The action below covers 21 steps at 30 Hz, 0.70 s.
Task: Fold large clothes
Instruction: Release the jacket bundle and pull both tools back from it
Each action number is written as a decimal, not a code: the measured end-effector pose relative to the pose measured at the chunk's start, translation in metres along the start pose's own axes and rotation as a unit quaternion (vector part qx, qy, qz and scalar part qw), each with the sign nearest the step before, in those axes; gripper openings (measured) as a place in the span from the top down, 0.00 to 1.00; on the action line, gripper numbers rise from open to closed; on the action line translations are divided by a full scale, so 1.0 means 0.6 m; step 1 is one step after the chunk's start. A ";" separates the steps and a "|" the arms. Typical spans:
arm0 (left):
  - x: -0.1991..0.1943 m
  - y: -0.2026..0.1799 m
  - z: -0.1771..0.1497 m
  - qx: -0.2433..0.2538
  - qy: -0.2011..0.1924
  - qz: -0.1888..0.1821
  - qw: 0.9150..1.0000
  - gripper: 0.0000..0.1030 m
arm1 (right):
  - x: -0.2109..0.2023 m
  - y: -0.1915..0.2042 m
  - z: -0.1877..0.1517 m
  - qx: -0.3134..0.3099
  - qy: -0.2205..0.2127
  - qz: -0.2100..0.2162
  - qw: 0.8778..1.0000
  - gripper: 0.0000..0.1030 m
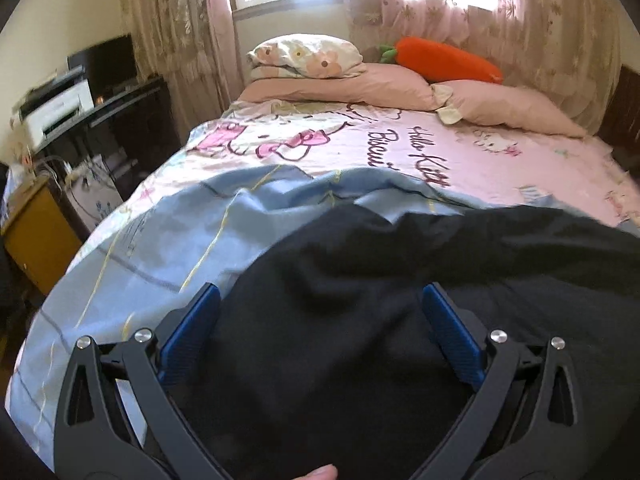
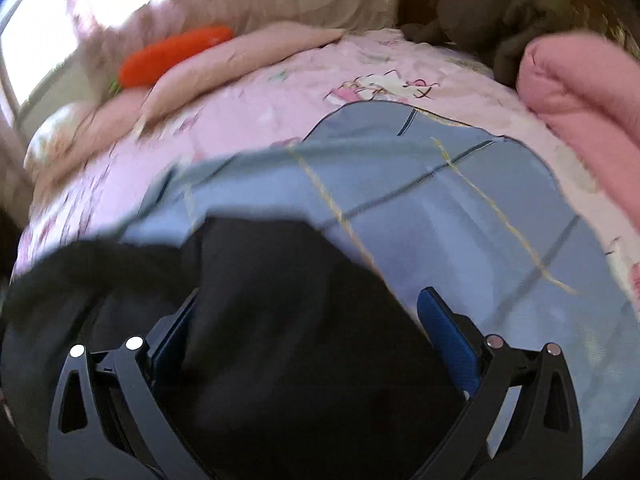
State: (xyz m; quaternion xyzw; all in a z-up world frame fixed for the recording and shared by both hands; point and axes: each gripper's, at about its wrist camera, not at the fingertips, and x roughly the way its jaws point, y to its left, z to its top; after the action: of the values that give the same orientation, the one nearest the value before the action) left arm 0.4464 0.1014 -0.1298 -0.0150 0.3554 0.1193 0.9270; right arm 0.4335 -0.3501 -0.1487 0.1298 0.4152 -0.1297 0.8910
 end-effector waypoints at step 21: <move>-0.659 0.141 -0.118 -0.026 -0.117 -0.057 0.991 0.02 | -0.602 -0.044 -0.159 0.012 -0.171 0.114 0.979 0.01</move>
State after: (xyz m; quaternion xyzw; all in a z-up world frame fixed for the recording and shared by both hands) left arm 0.0961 0.0922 0.0841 -0.0455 0.2399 0.0764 0.9667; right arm 0.1325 -0.2978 0.0682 0.1626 0.2374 -0.0529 0.9563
